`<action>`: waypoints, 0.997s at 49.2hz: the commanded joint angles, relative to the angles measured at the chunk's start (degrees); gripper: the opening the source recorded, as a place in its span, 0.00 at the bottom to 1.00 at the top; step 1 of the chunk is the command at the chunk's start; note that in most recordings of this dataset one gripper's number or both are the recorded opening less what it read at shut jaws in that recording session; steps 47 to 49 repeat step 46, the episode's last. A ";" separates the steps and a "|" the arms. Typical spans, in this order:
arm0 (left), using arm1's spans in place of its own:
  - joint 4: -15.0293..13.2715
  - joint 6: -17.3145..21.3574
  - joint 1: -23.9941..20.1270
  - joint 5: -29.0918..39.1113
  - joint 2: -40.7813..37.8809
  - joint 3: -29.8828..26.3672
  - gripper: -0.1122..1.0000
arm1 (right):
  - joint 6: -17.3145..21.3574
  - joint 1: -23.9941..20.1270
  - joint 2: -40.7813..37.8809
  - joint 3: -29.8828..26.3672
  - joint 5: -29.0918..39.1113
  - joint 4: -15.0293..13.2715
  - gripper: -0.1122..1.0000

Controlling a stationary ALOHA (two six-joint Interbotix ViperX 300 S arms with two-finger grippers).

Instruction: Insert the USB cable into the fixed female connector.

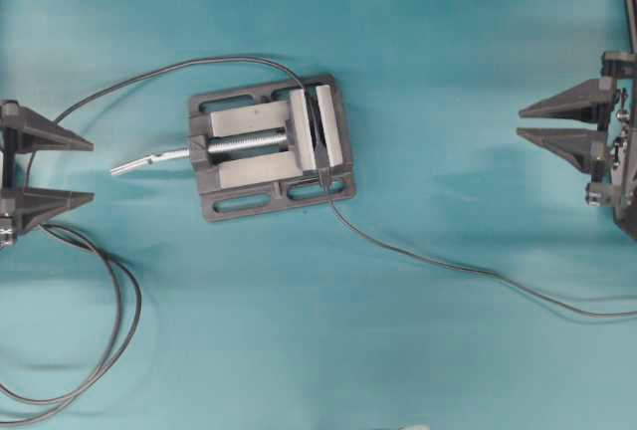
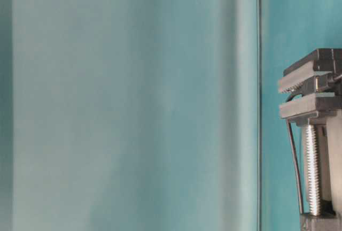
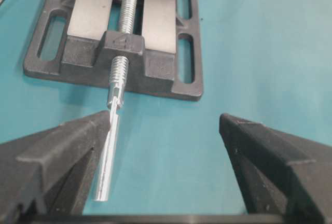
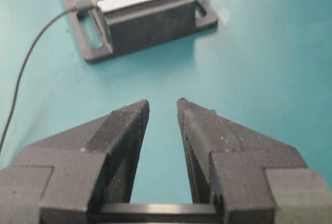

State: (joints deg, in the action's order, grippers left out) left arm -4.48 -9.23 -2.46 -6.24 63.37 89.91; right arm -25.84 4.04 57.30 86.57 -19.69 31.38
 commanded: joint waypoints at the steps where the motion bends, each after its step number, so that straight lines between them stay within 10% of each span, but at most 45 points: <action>1: -0.09 -0.53 -0.18 -0.53 -0.26 -0.62 1.00 | 0.00 0.00 -0.26 -0.97 0.88 -0.26 0.44; 49: -0.09 -0.53 -0.18 -0.53 -0.26 -0.62 1.00 | -0.35 0.00 -0.18 -3.69 12.30 -2.55 0.44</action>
